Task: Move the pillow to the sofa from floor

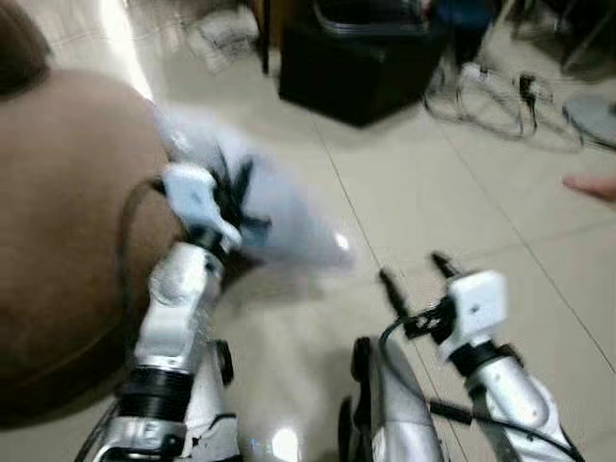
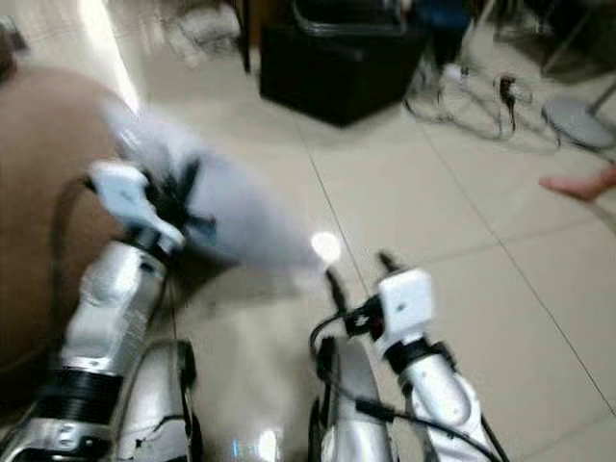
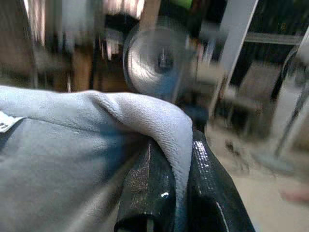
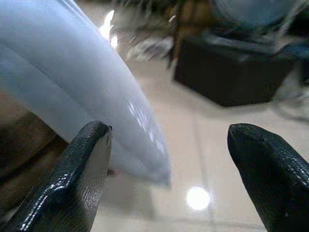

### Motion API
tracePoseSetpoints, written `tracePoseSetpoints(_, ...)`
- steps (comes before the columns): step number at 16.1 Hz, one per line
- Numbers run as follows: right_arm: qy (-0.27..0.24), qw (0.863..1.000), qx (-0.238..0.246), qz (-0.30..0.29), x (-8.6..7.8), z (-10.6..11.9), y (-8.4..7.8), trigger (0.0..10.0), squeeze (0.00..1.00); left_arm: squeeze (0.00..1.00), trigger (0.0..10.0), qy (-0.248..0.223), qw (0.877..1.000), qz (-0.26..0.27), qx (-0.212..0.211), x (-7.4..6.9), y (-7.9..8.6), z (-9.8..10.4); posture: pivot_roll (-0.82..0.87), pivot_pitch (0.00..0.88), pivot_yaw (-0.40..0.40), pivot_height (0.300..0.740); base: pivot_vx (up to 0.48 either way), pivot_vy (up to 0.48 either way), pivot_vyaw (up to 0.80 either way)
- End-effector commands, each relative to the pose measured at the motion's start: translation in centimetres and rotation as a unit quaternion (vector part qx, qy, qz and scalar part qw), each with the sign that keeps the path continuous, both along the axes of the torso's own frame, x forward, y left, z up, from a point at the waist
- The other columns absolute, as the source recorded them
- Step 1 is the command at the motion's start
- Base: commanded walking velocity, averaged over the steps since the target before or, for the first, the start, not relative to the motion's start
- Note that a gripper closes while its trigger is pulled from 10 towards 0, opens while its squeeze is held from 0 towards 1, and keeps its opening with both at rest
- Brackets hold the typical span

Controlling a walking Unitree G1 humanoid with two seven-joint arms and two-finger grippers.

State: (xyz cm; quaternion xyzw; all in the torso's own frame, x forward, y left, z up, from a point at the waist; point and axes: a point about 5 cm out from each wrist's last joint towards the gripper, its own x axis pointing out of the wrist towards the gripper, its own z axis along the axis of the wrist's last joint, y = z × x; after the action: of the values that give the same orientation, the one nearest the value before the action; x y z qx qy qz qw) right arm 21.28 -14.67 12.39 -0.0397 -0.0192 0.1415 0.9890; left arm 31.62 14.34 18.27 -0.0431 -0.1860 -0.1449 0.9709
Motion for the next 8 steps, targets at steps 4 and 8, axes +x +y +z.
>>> tracePoseSetpoints(4, -0.042, 0.997, 0.000, -0.067, 1.6, 1.1, -1.1, 10.0, 0.00, 0.00, 10.0, 0.009, 0.998, -0.011, 0.062, 0.7, -0.9, 2.2, 0.03, 0.000, -0.064, 0.620, 0.000, 0.000, 0.00)
tracePoseSetpoints(8, -0.027, 0.997, 0.000, -0.070, 2.3, 1.2, -1.2, 10.0, 0.00, 0.00, 10.0, 0.099, 0.990, 0.011, 0.102, 1.2, -1.3, -1.4, 0.04, 0.000, -0.071, 0.660, 0.000, 0.000, 0.00)
